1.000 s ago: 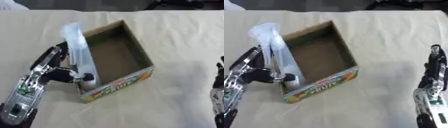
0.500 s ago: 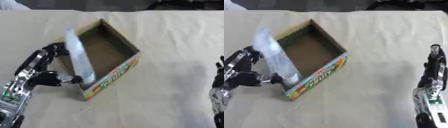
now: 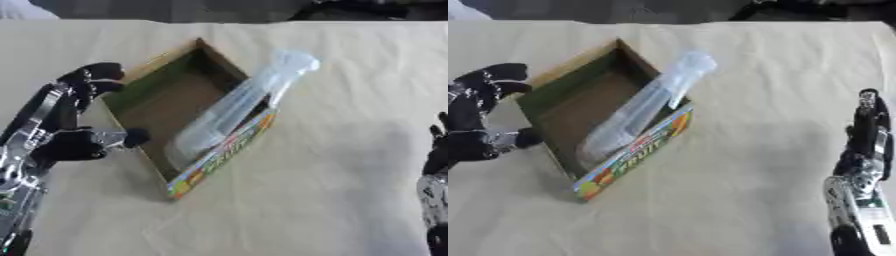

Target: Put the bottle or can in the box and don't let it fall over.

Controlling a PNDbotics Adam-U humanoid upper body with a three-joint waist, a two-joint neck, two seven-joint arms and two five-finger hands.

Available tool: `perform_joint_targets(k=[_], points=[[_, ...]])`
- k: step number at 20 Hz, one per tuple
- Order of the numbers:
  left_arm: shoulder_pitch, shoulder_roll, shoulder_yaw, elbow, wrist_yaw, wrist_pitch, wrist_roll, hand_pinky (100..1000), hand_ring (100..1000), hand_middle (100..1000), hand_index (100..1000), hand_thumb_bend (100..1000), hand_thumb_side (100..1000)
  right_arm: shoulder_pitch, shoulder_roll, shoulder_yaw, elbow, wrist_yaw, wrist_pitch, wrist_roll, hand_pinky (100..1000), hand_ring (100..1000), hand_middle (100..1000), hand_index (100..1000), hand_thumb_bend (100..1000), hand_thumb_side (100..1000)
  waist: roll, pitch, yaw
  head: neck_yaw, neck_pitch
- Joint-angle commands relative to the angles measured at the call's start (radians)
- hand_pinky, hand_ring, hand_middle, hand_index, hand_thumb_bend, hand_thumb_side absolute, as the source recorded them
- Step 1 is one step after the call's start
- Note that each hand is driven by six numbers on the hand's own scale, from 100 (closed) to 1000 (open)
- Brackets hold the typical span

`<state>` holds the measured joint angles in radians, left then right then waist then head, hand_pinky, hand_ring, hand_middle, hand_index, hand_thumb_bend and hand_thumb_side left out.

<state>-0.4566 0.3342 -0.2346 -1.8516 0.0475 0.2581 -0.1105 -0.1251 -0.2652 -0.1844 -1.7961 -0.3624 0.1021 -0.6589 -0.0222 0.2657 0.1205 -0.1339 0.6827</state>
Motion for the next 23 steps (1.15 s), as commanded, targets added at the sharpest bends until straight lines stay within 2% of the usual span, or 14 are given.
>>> perform_joint_targets(k=[1, 2, 4, 5, 6, 9, 13, 15, 16, 17, 18, 19, 23], points=[[0.003, 0.034, 0.026, -0.038, 0.013, 0.001, 0.011, 1000, 789, 843, 749, 882, 255, -0.004, -0.013, -0.009, -0.021, 0.000, -0.003, -0.001, 1000, 1000, 1000, 1000, 100, 764, 0.001, -0.018, 0.003, -0.002, -0.008], [0.010, 0.040, 0.033, -0.047, 0.017, 0.000, 0.017, 1000, 789, 843, 749, 865, 260, -0.004, -0.014, -0.009, -0.024, 0.000, -0.004, 0.000, 1000, 1000, 1000, 1000, 100, 748, 0.001, -0.018, 0.003, -0.003, -0.009], [0.039, 0.063, 0.073, -0.079, 0.023, -0.015, 0.049, 1000, 784, 843, 748, 750, 328, -0.002, -0.017, -0.009, -0.036, 0.004, -0.008, 0.006, 1000, 1000, 1000, 1000, 100, 683, 0.001, -0.017, 0.005, -0.009, -0.009], [0.059, 0.078, 0.105, -0.100, 0.028, -0.030, 0.081, 1000, 783, 845, 750, 656, 397, 0.000, -0.018, -0.011, -0.047, 0.011, -0.012, 0.012, 1000, 1000, 1000, 1000, 100, 624, 0.001, -0.017, 0.010, -0.012, -0.010], [0.077, 0.091, 0.134, -0.120, 0.035, -0.044, 0.115, 1000, 783, 847, 747, 598, 420, 0.003, -0.019, -0.012, -0.058, 0.018, -0.015, 0.018, 1000, 1000, 1000, 1000, 100, 596, 0.001, -0.017, 0.013, -0.013, -0.011], [0.126, 0.130, 0.235, -0.145, 0.043, -0.110, 0.251, 1000, 782, 845, 756, 506, 446, 0.010, -0.025, -0.015, -0.107, 0.045, -0.022, 0.029, 1000, 1000, 1000, 1000, 100, 537, 0.004, -0.020, 0.028, -0.002, -0.007], [0.183, 0.150, 0.355, -0.148, 0.058, -0.205, 0.418, 1000, 780, 842, 760, 469, 466, 0.020, -0.036, -0.014, -0.190, 0.079, -0.028, 0.031, 1000, 1000, 1000, 1000, 100, 524, 0.008, -0.025, 0.042, 0.026, 0.009], [0.214, 0.150, 0.397, -0.148, 0.064, -0.240, 0.479, 1000, 780, 842, 761, 460, 468, 0.020, -0.044, -0.013, -0.201, 0.098, -0.047, 0.035, 1000, 1000, 1000, 1000, 100, 480, 0.010, -0.027, 0.044, 0.031, 0.012], [0.231, 0.149, 0.416, -0.148, 0.068, -0.252, 0.505, 1000, 780, 846, 762, 334, 594, 0.020, -0.048, -0.012, -0.202, 0.109, -0.061, 0.039, 1000, 1000, 1000, 1000, 100, 542, 0.010, -0.028, 0.044, 0.033, 0.014], [0.245, 0.146, 0.432, -0.148, 0.070, -0.261, 0.527, 1000, 780, 842, 762, 485, 466, 0.020, -0.052, -0.011, -0.203, 0.120, -0.074, 0.043, 1000, 1000, 1000, 1000, 100, 470, 0.011, -0.029, 0.044, 0.034, 0.015], [0.259, 0.143, 0.448, -0.148, 0.071, -0.271, 0.547, 1000, 779, 838, 765, 492, 460, 0.020, -0.056, -0.009, -0.204, 0.132, -0.088, 0.047, 1000, 1000, 1000, 1000, 100, 493, 0.011, -0.029, 0.044, 0.034, 0.017], [0.271, 0.137, 0.462, -0.148, 0.069, -0.280, 0.563, 1000, 775, 834, 767, 500, 453, 0.021, -0.060, -0.007, -0.204, 0.144, -0.102, 0.053, 1000, 1000, 1000, 1000, 100, 470, 0.011, -0.030, 0.044, 0.035, 0.019], [0.310, 0.101, 0.497, -0.148, 0.075, -0.301, 0.592, 1000, 776, 841, 781, 532, 425, 0.032, -0.080, 0.002, -0.204, 0.187, -0.149, 0.085, 1000, 1000, 1000, 1000, 100, 470, 0.010, -0.030, 0.048, 0.044, 0.016]])
